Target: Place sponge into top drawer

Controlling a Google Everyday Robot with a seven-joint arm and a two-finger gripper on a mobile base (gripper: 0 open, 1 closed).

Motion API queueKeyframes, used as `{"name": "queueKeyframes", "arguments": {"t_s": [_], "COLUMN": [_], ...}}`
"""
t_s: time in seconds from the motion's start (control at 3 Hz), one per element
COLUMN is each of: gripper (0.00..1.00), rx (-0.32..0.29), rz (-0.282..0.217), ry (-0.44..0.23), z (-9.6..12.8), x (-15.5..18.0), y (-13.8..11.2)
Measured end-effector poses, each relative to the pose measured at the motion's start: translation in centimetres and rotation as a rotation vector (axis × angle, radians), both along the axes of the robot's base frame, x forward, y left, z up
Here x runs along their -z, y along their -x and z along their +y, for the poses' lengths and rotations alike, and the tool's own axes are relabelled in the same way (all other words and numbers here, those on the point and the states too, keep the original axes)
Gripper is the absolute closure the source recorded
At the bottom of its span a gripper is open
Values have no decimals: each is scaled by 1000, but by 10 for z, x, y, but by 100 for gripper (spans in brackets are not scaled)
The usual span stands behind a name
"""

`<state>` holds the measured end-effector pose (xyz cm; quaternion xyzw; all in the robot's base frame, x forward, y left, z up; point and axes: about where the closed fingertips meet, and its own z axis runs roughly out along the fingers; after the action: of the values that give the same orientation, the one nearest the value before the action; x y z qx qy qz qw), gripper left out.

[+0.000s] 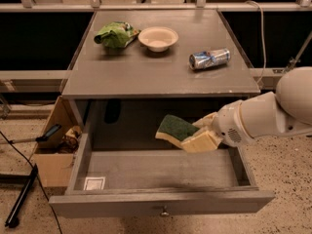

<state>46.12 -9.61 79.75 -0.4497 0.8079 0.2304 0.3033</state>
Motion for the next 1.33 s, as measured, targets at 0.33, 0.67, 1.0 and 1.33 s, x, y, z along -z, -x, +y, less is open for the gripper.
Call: {"name": "queueKeyframes", "arguments": {"t_s": [0.33,0.67,1.0,1.33], "gripper": [100,100,100,100], "rx": [-2,-18,-9,3], "rz": [-2,22,63,71], "ry": [0,9,30,37], "z": [1,16,25,30], "x": [0,22,66,91], "y": [-1,-10,-22,-33]}}
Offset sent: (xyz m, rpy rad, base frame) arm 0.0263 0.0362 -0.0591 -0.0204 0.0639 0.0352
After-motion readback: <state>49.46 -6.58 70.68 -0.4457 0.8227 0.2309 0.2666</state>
